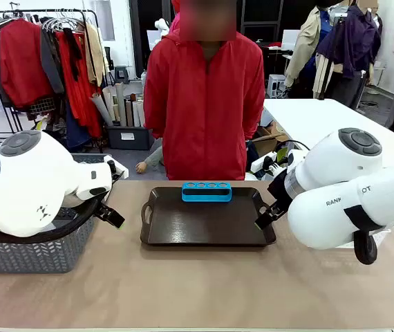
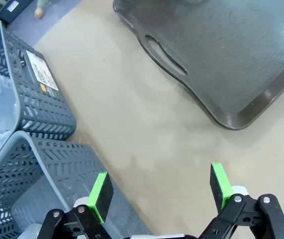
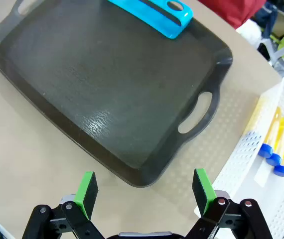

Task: Prepare the laboratory tools.
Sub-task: Pick up one Small flask and place it on the Handle tray.

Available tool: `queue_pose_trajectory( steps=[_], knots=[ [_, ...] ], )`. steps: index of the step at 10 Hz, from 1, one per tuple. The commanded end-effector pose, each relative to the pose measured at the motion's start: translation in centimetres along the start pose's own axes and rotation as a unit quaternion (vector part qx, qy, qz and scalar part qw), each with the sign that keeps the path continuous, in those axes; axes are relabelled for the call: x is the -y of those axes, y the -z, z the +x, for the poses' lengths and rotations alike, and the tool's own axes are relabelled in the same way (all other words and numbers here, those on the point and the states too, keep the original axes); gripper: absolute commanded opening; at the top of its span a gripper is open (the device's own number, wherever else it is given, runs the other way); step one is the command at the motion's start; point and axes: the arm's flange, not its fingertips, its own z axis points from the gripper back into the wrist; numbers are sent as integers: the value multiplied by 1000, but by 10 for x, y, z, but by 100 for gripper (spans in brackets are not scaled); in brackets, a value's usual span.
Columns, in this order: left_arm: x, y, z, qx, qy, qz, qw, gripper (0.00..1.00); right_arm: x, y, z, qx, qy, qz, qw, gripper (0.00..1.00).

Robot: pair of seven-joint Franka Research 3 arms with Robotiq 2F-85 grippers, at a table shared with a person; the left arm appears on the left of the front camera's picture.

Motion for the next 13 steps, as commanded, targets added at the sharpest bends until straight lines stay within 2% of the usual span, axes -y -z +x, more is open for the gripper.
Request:
queue_pose_trajectory(
  steps=[1,13],
  knots=[
    [0,0,0,0,0,0,1000,100,0,0,0,0,0,0,1000,100],
    [0,0,0,0,0,0,1000,100,0,0,0,0,0,0,1000,100]
  ],
)
